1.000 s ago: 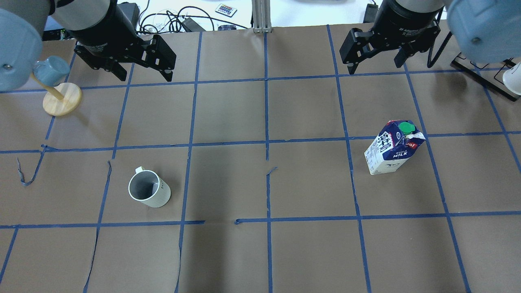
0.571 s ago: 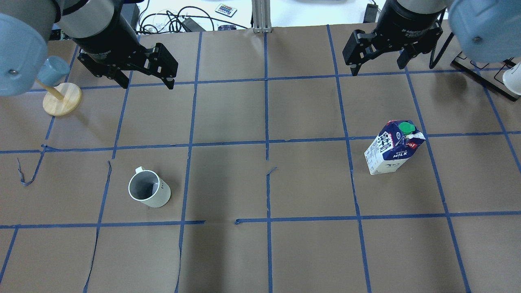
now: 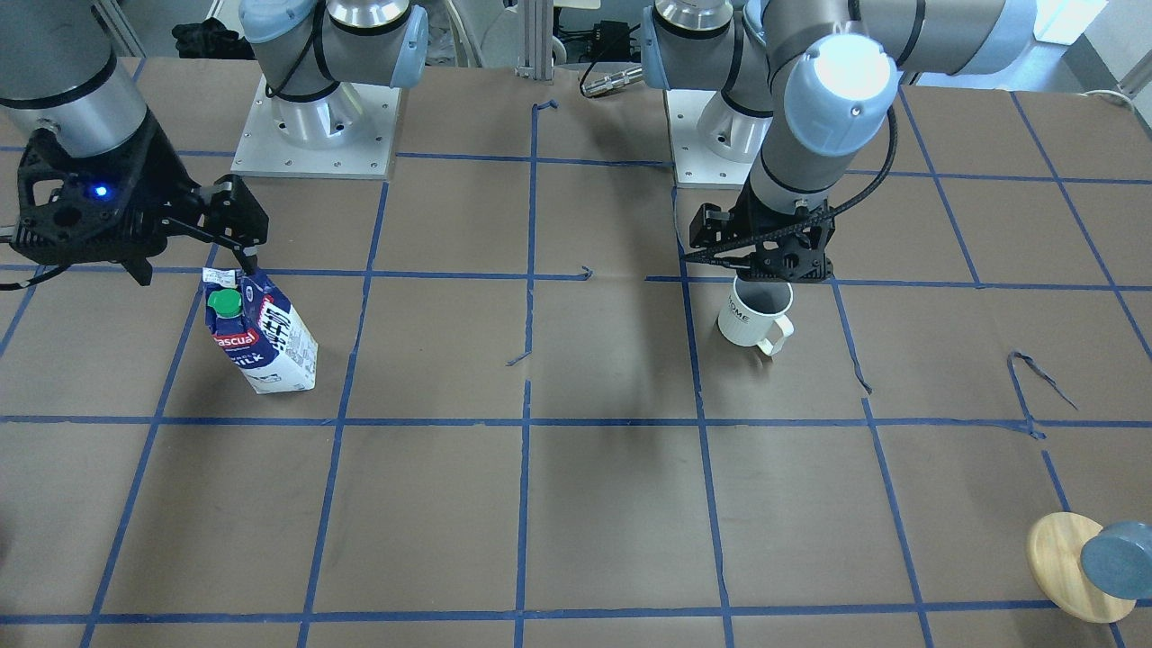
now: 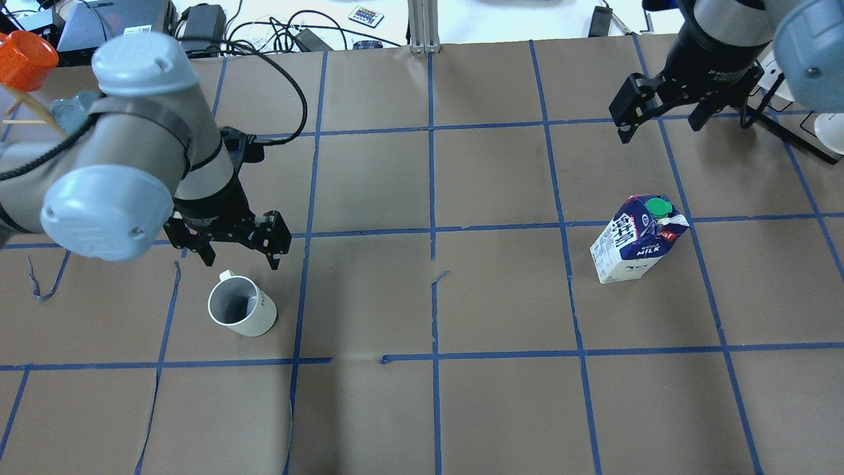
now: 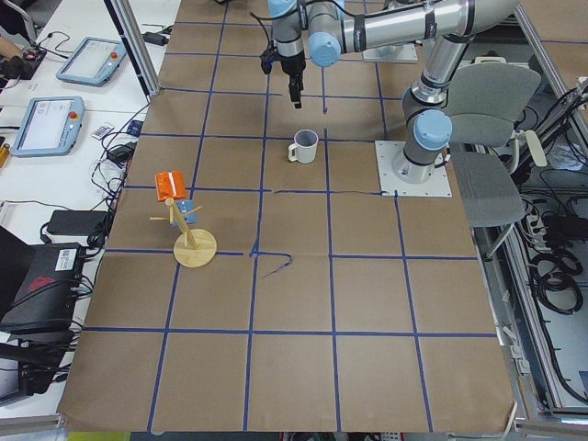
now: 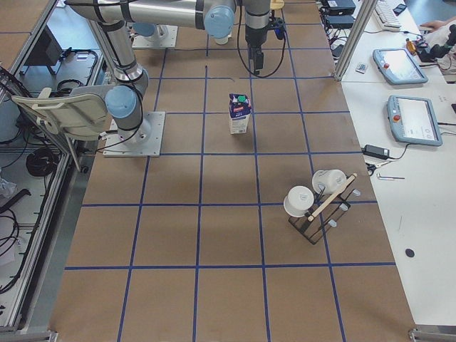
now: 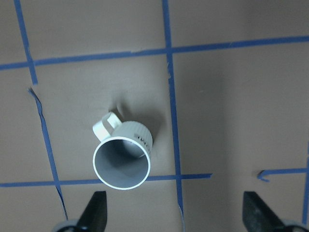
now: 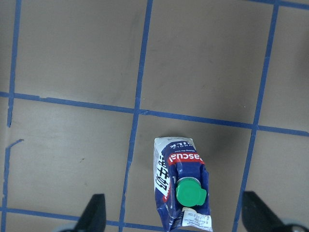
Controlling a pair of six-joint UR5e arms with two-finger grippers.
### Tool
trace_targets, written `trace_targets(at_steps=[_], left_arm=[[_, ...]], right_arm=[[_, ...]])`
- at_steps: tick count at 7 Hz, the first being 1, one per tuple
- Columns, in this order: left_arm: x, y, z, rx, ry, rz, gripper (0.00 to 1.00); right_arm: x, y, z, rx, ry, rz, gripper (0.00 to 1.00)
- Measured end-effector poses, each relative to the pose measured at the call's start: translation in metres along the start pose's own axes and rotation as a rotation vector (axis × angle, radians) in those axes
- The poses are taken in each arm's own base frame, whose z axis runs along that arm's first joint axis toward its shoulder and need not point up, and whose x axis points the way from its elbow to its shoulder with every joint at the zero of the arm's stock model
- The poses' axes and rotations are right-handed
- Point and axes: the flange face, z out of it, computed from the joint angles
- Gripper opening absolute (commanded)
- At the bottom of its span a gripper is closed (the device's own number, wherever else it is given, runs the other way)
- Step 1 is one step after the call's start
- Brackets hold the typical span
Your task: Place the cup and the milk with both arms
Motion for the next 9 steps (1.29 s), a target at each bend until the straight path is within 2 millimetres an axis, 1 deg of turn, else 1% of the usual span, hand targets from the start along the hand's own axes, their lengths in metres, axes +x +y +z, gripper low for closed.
trace_targets(at_steps=[1,2,3,4,5,6,7,8,9], left_arm=[[0.001,0.001,0.039,-0.014,-0.004,-0.011,0.68],[0.001,-0.001,0.063,-0.017,-0.005,-0.019,0.19],[0.001,-0.004,0.079,-0.029,-0.004,-0.025,0.0],[0.0,-0.007,0.087,-0.039,-0.003,-0.031,0.0],[-0.001,-0.008,0.09,-0.043,-0.003,-0.034,0.0],[-0.002,-0.009,0.09,-0.041,-0.003,-0.044,0.0],[-0.002,-0.013,0.085,-0.03,-0.004,-0.086,0.0],[-0.003,-0.021,0.073,-0.011,-0.003,-0.169,0.0],[-0.001,-0.035,0.054,0.003,0.01,-0.271,0.0]], right_arm=[[0.014,0.004,0.025,-0.017,-0.005,0.013,1.0],[0.022,0.011,0.054,-0.025,-0.001,0.027,1.0],[0.026,0.02,0.083,-0.047,-0.008,0.038,1.0],[0.029,0.029,0.104,-0.073,-0.022,0.046,1.0],[0.031,0.037,0.118,-0.096,-0.031,0.052,0.98],[0.032,0.042,0.127,-0.116,-0.033,0.056,0.89],[0.033,0.045,0.131,-0.127,-0.032,0.057,0.79],[0.033,0.047,0.131,-0.133,-0.034,0.058,0.61],[0.033,0.047,0.132,-0.136,-0.036,0.053,0.49]])
